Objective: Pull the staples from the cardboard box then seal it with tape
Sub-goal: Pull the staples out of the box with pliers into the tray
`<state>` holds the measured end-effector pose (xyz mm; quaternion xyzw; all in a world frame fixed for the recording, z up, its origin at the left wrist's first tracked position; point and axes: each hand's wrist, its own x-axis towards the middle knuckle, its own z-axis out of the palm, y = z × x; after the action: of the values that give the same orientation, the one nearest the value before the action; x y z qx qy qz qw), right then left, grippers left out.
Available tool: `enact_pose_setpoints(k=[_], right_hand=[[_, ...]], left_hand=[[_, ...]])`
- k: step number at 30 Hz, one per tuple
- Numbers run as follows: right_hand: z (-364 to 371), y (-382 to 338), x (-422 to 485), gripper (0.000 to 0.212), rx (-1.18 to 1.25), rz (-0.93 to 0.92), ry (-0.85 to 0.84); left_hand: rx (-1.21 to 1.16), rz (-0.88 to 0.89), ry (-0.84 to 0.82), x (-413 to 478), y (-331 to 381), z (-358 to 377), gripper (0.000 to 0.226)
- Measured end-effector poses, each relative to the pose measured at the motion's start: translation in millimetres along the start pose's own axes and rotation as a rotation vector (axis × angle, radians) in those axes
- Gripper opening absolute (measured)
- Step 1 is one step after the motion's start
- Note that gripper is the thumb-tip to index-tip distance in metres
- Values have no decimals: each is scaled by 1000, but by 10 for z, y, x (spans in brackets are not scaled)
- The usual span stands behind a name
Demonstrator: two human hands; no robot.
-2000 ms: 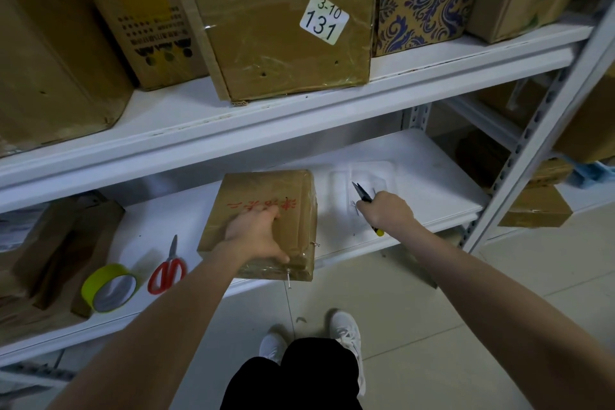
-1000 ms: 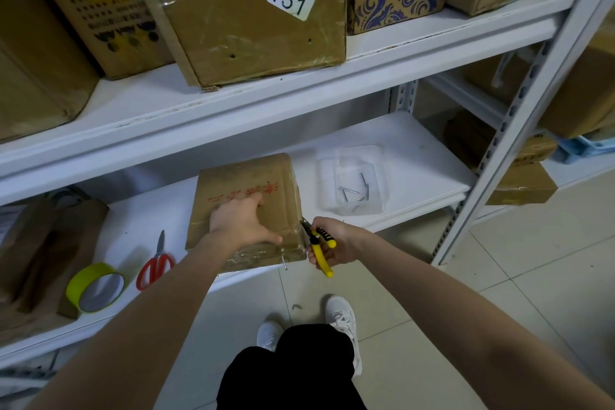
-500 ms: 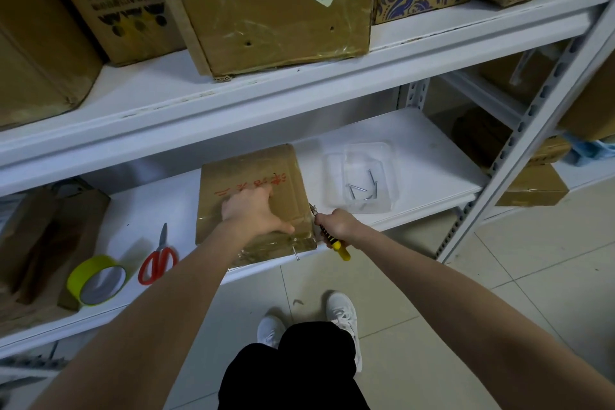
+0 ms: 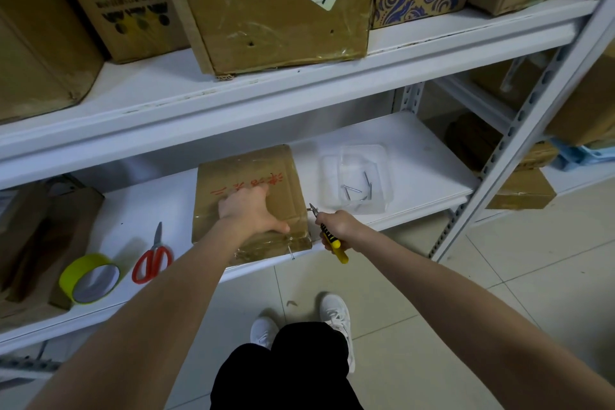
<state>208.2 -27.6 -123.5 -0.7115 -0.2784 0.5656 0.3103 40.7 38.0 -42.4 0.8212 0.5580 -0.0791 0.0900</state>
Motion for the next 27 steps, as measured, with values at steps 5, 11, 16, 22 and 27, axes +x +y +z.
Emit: enact_pose_setpoints(k=[5, 11, 16, 22, 27], right_hand=[[64, 20, 8, 28, -103, -36, 86], [111, 89, -65, 30, -130, -61, 132], [106, 91, -113, 31, -149, -78, 150], [-161, 69, -153, 35, -108, -77, 177], [-369, -48, -71, 38, -76, -120, 221]], left_hand=[[-1, -7, -3, -23, 7, -13, 87], [26, -8, -8, -42, 35, -38, 86], [7, -17, -11, -29, 42, -26, 86], [3, -10, -4, -18, 52, -4, 83], [-8, -25, -7, -46, 68, 0, 83]])
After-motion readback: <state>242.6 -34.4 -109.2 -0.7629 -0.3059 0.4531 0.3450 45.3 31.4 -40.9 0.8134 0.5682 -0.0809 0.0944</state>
